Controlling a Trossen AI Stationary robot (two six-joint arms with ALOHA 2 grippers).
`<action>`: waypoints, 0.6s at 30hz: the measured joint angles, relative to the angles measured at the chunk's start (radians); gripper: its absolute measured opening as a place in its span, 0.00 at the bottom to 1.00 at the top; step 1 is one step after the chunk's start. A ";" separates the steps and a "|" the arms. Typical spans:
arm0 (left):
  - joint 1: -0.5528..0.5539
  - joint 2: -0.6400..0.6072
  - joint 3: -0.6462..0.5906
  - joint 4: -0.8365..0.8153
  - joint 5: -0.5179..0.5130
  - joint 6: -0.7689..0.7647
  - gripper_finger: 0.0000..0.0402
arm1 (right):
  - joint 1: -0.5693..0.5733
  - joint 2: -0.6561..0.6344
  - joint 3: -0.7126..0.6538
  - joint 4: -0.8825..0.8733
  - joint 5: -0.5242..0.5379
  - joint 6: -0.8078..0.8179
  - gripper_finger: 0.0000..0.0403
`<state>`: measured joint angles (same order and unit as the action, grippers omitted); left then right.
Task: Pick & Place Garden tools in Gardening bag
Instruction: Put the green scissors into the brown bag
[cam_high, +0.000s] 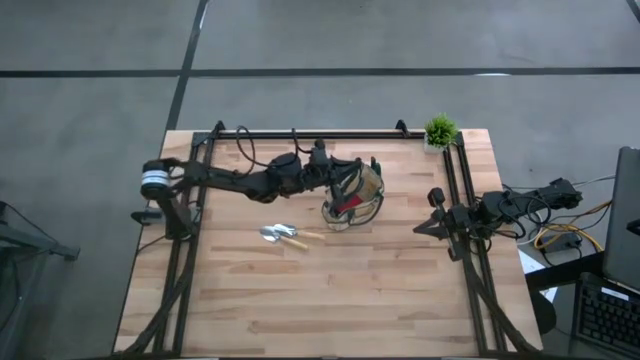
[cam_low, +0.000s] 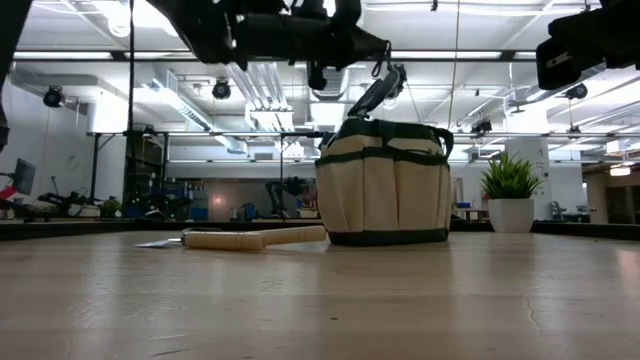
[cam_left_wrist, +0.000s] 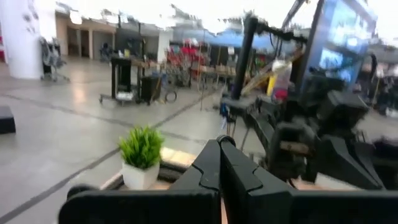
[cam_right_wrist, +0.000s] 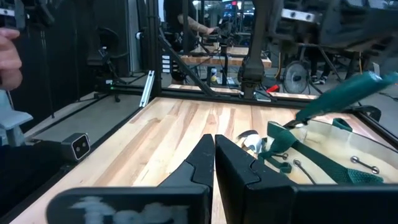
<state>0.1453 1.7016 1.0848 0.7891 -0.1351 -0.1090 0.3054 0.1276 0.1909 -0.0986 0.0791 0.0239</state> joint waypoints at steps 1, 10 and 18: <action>-0.005 -0.020 -0.001 -0.036 0.000 0.000 0.00 | 0.000 0.000 0.000 0.000 0.000 0.001 0.02; -0.023 -0.197 -0.002 -0.299 -0.017 -0.017 0.00 | 0.000 0.000 0.000 0.000 0.000 0.001 0.02; -0.079 -0.297 -0.010 -0.514 -0.070 -0.024 0.00 | 0.000 0.000 0.000 0.000 0.000 0.001 0.02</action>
<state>0.0664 1.4049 1.0752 0.2749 -0.2051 -0.1329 0.3053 0.1276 0.1909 -0.0987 0.0792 0.0245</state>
